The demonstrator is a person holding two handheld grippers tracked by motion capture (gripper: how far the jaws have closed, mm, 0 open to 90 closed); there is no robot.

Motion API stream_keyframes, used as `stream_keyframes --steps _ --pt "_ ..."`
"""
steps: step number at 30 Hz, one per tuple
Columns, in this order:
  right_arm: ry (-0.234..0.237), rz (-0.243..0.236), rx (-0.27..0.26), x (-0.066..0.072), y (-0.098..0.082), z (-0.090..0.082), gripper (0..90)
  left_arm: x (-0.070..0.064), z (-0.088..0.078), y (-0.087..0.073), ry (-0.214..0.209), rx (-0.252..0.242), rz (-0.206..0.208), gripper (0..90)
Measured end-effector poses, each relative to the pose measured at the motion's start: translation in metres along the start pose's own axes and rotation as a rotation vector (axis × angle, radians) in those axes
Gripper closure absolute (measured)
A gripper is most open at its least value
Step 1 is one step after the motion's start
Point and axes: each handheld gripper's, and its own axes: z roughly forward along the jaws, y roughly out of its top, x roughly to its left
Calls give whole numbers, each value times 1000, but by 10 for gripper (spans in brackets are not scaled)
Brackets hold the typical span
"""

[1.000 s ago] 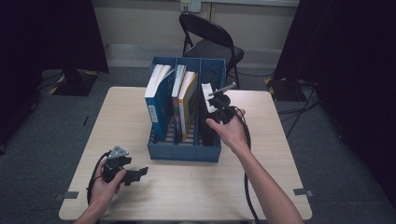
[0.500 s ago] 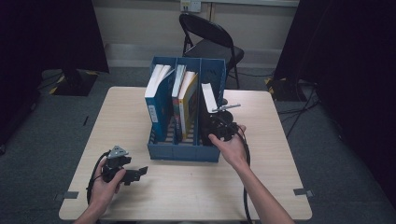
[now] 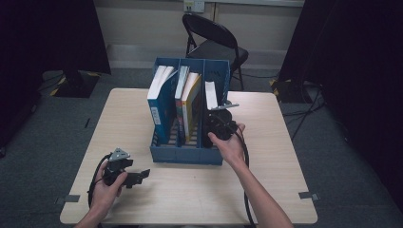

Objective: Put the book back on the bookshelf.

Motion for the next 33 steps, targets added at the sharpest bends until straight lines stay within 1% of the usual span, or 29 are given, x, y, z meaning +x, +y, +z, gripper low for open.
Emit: stream_keyframes --steps 2,4,6,7,9,10,12,13,14,15,17,19,21,25,29,33 --pt "4 11 7 0 2 1 463 -1 1 0 4 -1 -5 159" --pt "27 10 1 3 1 2 445 -1 0 0 2 1 1 159" --pt "67 15 -20 2 -3 0 403 -1 0 0 10 3 10 159" --pt "71 7 -24 2 -5 -1 401 -1 0 0 10 2 5 159" --pt "84 -3 -34 2 -9 -4 408 -1 0 0 11 0 2 159" --pt "93 -4 -42 1 -11 -5 431 -1 0 0 6 2 1 159" --pt "86 -4 -51 -1 -12 -7 492 -1 0 0 10 2 0 159" --pt "90 -4 -55 -3 -13 -7 522 -1 0 0 9 1 2 159" --pt "101 1 -61 -5 -14 -6 519 -2 0 0 8 -2 1 159" --pt "113 -3 -59 -7 -14 -5 510 -2 0 0 8 -6 -2 159" --pt "127 2 -59 -9 -15 -1 485 -2 0 0 7 -1 1 159" --pt "119 -10 -57 -9 -13 2 465 -2 0 0 8 -2 3 159" --pt "123 -12 -54 -9 -11 4 454 0 -1 0 8 2 2 159" --pt "123 -34 -46 -9 -7 6 449 1 -1 0 10 -6 -8 159" --pt "133 -44 -50 -14 -3 9 451 1 -2 0 9 -4 -3 159" --pt "138 -51 -45 -17 1 12 453 1 -1 0 12 -5 -10 159"
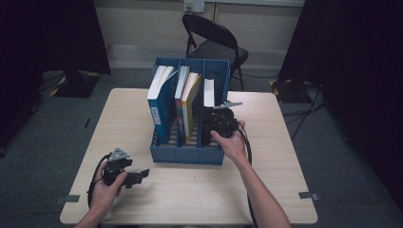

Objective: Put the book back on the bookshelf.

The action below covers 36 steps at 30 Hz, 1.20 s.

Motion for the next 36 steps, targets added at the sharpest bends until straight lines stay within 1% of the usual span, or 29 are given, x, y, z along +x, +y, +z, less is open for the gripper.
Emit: stream_keyframes --steps 3,9,13,14,17,20,22,24,26,29,31,34,36 --pt "-4 -15 3 -2 3 2 454 1 0 0 -2 4 2 159" --pt "3 -23 5 -8 8 5 456 1 0 0 -1 4 -4 159" --pt "-1 -33 7 -7 10 5 454 1 1 1 -4 7 9 159" --pt "0 -35 9 -7 10 5 453 0 2 1 0 5 7 160" --pt "2 -33 3 -8 11 5 454 0 3 2 -5 0 8 160" --pt "-2 -47 5 -7 9 6 453 0 4 3 -2 0 12 159" --pt "-1 -47 -2 -8 8 6 452 1 6 4 -5 10 11 159" --pt "2 -49 -3 -8 8 6 447 0 7 4 -4 6 3 159" --pt "5 -41 0 -8 7 7 442 0 7 4 -6 6 5 160" --pt "12 -28 -12 -8 5 6 442 0 6 4 -6 7 9 159" --pt "25 -25 -13 -8 4 5 420 1 5 4 -5 8 9 159" --pt "26 -24 -8 -7 2 3 402 1 5 3 -7 2 -2 160" --pt "31 -22 -17 -6 2 0 386 1 6 3 -5 5 -3 159"
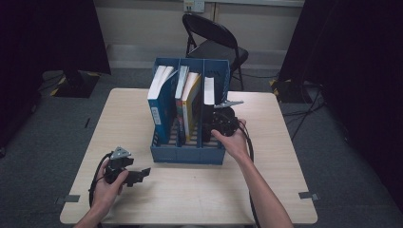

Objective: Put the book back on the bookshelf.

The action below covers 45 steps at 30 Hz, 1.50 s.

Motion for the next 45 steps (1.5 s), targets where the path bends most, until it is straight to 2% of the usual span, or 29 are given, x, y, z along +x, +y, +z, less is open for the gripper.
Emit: stream_keyframes --steps 6,13,17,22,25,29,31,33,38,45 --pt "13 17 -17 1 -2 -8 308 1 -3 -2 -1 2 6 159" --pt "34 36 -55 -1 -16 -23 243 1 -6 -3 5 -11 12 160" --pt "40 40 -54 -2 -23 -38 171 0 -7 -3 4 -17 11 160" --pt "21 37 -96 -2 -30 -61 152 1 -8 -1 6 -17 18 159" --pt "21 43 -95 -5 -36 -73 140 4 -11 1 10 -30 10 159" --pt "16 62 -97 -11 -48 -88 144 8 -14 0 24 -38 0 160" --pt "1 90 -93 -15 -57 -96 153 8 -15 0 19 -39 -5 160" --pt "0 106 -111 -17 -65 -103 153 7 -15 0 24 -43 -2 160" --pt "-28 107 -111 -20 -87 -122 153 7 -14 0 32 -33 14 160" --pt "-72 118 -71 -26 -113 -140 153 6 -13 1 40 -30 25 160"
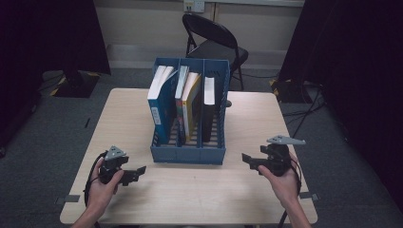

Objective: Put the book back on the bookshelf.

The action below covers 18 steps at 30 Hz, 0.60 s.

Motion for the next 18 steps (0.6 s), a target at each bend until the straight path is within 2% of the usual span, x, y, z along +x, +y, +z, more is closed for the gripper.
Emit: stream_keyframes --steps 4,8,11,17,18 --pt "-26 23 4 -6 -19 -7 150 0 0 0 2 -3 -7 160" --pt "-1 54 2 -12 -38 -11 141 -1 2 -1 0 7 -9 159" --pt "-45 56 19 -15 -50 -11 144 -2 2 -1 -1 14 -4 159" --pt "-71 80 47 -25 -72 -11 145 -2 -1 -1 -6 1 -10 159" --pt "-89 73 50 -26 -76 -11 146 -2 -1 -1 -7 2 -7 160"
